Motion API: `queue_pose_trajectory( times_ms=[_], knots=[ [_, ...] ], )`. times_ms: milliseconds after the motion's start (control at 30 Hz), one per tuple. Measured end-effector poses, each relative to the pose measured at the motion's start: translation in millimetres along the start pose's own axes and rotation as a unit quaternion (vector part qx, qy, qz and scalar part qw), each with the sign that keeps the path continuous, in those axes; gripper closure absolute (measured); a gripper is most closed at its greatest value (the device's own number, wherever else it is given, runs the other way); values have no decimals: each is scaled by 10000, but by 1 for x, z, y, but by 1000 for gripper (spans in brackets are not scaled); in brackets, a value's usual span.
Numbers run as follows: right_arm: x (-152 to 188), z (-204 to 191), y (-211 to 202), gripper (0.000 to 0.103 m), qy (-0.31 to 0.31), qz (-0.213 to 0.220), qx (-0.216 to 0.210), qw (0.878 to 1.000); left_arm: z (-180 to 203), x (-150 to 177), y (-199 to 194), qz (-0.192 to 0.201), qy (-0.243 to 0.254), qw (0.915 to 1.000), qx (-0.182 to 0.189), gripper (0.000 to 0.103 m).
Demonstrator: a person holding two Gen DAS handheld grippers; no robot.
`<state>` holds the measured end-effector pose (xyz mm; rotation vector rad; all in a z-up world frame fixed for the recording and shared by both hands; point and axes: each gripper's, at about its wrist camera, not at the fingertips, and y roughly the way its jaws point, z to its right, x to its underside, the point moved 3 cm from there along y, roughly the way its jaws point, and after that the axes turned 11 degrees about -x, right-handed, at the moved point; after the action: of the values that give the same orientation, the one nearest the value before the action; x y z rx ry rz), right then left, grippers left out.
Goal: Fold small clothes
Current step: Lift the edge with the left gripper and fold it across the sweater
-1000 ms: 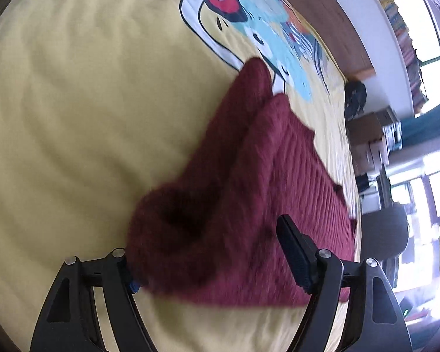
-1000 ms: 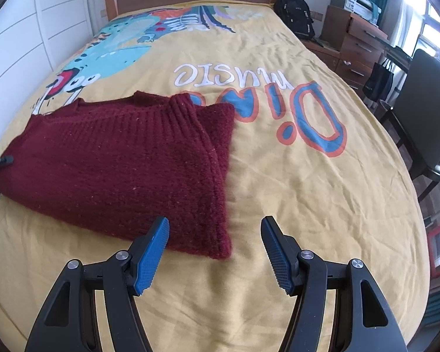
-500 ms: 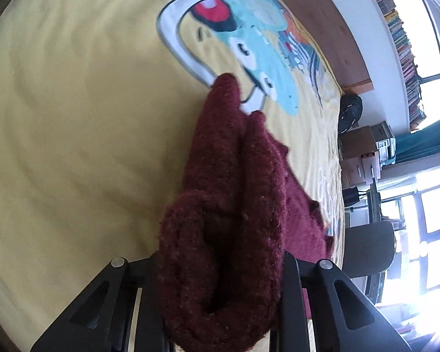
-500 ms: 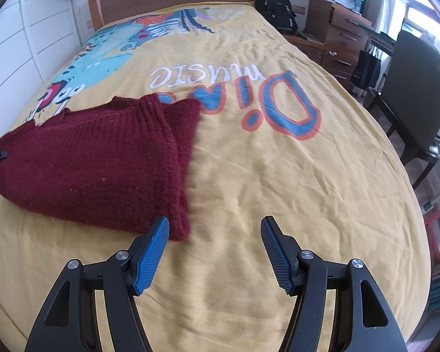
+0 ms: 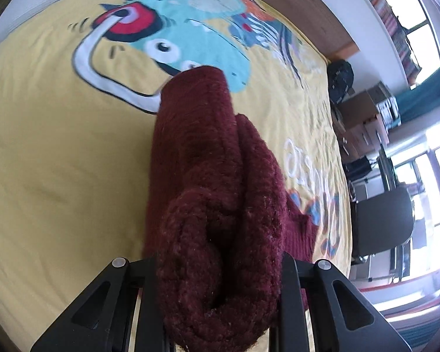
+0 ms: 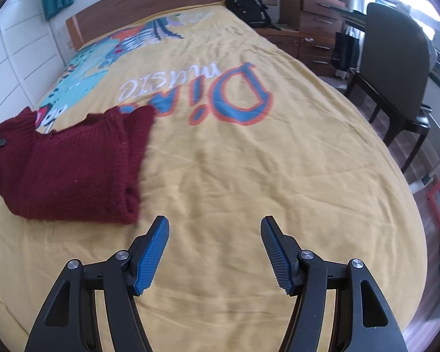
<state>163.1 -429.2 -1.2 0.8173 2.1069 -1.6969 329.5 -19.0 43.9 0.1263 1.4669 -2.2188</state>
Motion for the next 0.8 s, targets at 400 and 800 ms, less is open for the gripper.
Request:
queue_pose_trajectory(
  times_ms=[400,800],
  knots=[
    [27,82,-46,36,361,238,290,9986,126,55,53,-398,626,9970,221,86],
    [68,138,-60,36,883,209,503,9946,201,147,131,-481,2218,9686,-1019,86]
  ],
)
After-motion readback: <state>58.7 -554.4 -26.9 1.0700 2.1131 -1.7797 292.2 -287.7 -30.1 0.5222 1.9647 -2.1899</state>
